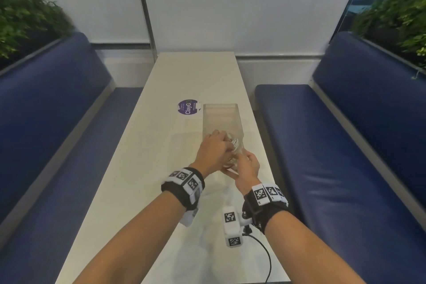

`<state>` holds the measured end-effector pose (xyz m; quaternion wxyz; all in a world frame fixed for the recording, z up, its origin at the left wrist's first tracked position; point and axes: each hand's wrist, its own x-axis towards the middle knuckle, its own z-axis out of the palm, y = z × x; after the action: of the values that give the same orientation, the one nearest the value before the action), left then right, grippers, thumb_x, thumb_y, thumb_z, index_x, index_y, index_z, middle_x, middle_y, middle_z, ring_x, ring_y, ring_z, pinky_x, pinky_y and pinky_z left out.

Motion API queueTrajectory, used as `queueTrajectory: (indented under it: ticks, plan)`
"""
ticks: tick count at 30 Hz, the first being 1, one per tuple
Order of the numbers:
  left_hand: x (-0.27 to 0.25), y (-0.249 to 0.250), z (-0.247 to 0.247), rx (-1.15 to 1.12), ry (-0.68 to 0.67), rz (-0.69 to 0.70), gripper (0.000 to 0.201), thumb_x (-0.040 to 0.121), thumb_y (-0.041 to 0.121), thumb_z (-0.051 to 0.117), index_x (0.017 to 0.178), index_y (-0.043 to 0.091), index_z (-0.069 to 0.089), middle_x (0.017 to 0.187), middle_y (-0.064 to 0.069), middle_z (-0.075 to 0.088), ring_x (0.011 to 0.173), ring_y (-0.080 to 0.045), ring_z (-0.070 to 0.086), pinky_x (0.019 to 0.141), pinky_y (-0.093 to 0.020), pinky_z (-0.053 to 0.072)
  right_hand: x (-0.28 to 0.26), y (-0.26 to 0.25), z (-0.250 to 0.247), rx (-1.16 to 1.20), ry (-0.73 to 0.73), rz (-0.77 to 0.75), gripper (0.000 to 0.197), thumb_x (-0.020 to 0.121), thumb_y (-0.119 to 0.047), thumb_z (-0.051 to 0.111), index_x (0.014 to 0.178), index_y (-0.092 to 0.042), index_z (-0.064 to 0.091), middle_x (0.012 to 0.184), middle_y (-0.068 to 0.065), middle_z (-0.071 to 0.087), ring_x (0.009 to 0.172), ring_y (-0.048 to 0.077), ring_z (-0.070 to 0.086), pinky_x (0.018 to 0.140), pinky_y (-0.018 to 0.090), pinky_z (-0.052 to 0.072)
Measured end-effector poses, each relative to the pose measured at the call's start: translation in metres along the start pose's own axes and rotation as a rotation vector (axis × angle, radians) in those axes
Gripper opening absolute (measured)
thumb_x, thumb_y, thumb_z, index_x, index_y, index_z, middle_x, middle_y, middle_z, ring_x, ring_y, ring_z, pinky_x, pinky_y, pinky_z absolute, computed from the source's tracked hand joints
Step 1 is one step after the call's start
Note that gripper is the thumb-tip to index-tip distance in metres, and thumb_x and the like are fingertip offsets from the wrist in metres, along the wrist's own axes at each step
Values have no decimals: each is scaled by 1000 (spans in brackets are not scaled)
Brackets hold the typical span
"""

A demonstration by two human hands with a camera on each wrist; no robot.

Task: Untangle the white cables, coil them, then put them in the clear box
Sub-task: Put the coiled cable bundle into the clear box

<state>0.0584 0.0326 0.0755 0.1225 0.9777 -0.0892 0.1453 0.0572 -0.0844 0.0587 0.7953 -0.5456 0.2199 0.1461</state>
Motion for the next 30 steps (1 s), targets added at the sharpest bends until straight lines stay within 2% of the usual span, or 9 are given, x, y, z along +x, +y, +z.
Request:
queueTrajectory:
  ticks: [3, 5, 7, 10, 13, 17, 23, 26, 30]
  plan:
    - [-9, -22, -14, -298, 126, -180, 19, 93, 33, 65, 91, 17, 74, 89, -2, 61, 86, -23, 56, 78, -37, 46, 2, 1, 0, 9, 0, 10, 29, 88, 1, 64, 109, -18, 59, 104, 26, 67, 79, 41, 69, 66, 58, 60]
    - [-14, -37, -25, -400, 94, -368, 17, 91, 35, 64, 86, 19, 63, 85, 0, 61, 81, -21, 60, 71, -34, 47, 3, 3, 0, 5, 16, 7, 26, 89, 3, 61, 99, -21, 57, 107, 27, 65, 75, 41, 68, 64, 56, 60]
    - [-18, -49, -35, -407, -168, -520, 21, 90, 40, 63, 89, 21, 57, 86, 0, 65, 75, -21, 64, 64, -30, 46, 3, 3, 2, -4, 30, 8, 23, 90, 2, 61, 95, -20, 56, 107, 28, 65, 73, 41, 68, 62, 55, 60]
    - [-24, -51, -45, -505, -603, -612, 31, 97, 42, 53, 106, 13, 58, 100, -11, 72, 63, -22, 66, 55, -26, 46, 3, 3, 3, -11, 33, 16, 22, 88, -3, 67, 95, -20, 57, 106, 25, 65, 79, 43, 70, 63, 58, 60]
    - [-28, -45, -56, -622, -683, -643, 29, 101, 38, 48, 108, 10, 55, 87, -18, 75, 60, -26, 66, 52, -25, 45, 1, 0, 5, -2, 43, 33, 18, 88, -13, 68, 102, -17, 59, 103, 22, 66, 80, 42, 70, 63, 59, 60]
    - [-29, -45, -72, -624, -615, -567, 21, 100, 26, 59, 102, 5, 61, 67, -11, 63, 54, -22, 62, 52, -29, 53, -1, -8, 5, 51, 38, 100, 30, 84, -21, 49, 104, -5, 64, 104, 25, 69, 85, 43, 70, 64, 60, 59]
    - [-8, -15, -80, -446, -245, -150, 14, 89, 7, 69, 94, 11, 82, 84, -18, 68, 77, -24, 58, 68, -31, 43, -2, -10, 2, 39, 35, 94, 24, 86, -18, 52, 104, -6, 63, 106, 24, 66, 74, 41, 70, 65, 60, 59]
    - [-7, 8, -73, -511, -240, -138, 20, 87, 3, 66, 93, 14, 82, 87, -9, 55, 78, -8, 51, 71, -20, 42, -5, -12, -2, 41, 2, 99, 26, 87, -18, 53, 107, -4, 64, 96, 23, 69, 72, 39, 69, 69, 58, 60]
    - [-10, 8, -58, -550, -250, -239, 21, 88, 7, 65, 90, 19, 83, 85, 0, 61, 83, -21, 59, 76, -30, 47, -8, -14, -6, 24, -33, 91, 23, 85, -15, 60, 104, -3, 67, 91, 22, 70, 72, 37, 69, 73, 56, 60]
